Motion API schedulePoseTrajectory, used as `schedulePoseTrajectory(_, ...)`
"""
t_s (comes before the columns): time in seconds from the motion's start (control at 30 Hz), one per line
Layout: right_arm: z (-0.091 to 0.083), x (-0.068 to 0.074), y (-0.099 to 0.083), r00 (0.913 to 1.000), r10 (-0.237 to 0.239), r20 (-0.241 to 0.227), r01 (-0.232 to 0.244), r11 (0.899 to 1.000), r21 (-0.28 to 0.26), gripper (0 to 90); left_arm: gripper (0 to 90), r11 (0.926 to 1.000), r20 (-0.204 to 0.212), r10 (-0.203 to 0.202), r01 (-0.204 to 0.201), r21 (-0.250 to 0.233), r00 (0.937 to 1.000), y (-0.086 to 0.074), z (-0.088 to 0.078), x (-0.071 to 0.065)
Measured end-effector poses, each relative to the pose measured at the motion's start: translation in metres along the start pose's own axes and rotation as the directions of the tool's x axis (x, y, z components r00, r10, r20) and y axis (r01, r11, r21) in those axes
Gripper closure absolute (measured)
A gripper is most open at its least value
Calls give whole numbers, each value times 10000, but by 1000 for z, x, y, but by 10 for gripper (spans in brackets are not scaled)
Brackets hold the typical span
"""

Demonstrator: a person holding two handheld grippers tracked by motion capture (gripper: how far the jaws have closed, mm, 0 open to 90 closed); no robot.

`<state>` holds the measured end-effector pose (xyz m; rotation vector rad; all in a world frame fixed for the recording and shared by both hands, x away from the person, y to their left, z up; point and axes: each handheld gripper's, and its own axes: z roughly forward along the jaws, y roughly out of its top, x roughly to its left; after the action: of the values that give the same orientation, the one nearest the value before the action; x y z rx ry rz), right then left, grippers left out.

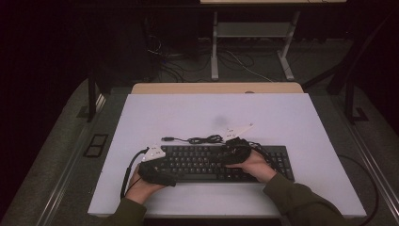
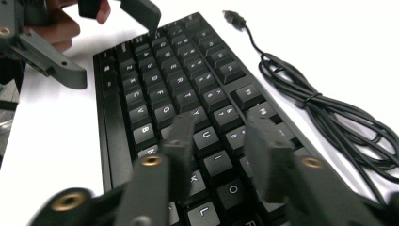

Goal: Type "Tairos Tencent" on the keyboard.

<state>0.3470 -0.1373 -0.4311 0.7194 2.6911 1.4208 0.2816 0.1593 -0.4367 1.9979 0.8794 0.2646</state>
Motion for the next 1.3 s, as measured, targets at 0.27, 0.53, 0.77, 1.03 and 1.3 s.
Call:
schedulePoseTrajectory(0.27,-4,-1,-2,9998,84,205,-78,9996,-273,362,140,9999,-72,-97,96,-108,9999,1,-2,1)
schedulePoseTrajectory(0.53,-10,-3,-5,9990,269,370,-252,9987,-444,320,251,9998,-107,-122,120,-171,9999,4,-2,1)
schedulePoseTrajectory(0.77,-15,-5,-8,9969,459,635,-428,9978,-500,274,455,10000,37,-94,94,-18,9999,7,1,2)
schedulePoseTrajectory(1.03,-20,-6,-13,9935,618,959,-578,9974,-437,212,739,9998,511,23,-33,199,9987,13,6,2)
schedulePoseTrajectory(1.3,-27,-6,-18,9898,792,1182,-735,9959,-518,205,888,9990,650,66,-95,446,9979,18,12,4)
